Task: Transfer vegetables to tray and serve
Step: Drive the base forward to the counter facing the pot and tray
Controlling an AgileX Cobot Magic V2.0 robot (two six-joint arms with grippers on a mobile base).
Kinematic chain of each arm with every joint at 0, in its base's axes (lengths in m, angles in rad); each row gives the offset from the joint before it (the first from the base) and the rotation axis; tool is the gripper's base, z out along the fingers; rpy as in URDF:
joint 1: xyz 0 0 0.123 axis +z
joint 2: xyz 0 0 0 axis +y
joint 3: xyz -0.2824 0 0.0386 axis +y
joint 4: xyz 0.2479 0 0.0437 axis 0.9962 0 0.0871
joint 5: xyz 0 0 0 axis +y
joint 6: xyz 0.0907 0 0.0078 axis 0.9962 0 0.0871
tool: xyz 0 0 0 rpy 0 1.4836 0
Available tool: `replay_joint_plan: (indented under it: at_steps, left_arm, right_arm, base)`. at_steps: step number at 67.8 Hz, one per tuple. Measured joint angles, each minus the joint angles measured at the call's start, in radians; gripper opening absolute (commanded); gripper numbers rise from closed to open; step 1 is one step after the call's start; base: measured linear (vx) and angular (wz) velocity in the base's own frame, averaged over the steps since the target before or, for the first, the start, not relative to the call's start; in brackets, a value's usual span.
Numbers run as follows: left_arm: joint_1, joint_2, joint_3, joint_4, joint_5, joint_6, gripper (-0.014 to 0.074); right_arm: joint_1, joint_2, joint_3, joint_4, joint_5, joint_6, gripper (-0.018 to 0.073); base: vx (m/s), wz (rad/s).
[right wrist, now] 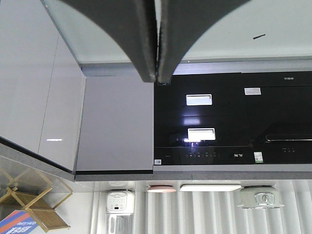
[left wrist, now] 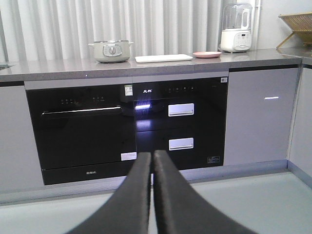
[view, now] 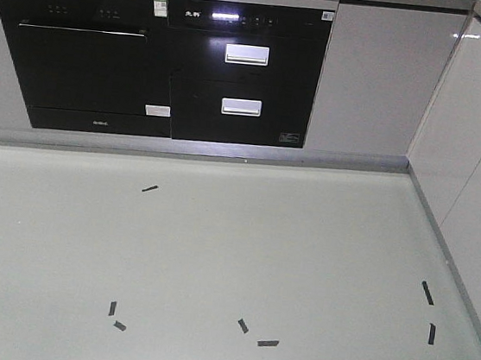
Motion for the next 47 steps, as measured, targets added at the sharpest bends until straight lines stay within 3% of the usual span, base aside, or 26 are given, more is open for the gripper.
replay_joint_plan:
  at_steps: [47]
  left_arm:
    - [0.0, 0.0, 0.0, 0.0, 0.0, 0.0, -0.0006]
  right_arm:
    - [0.0, 0.0, 0.0, 0.0, 0.0, 0.0, -0.0008]
  base:
    - [0.11, -0.04]
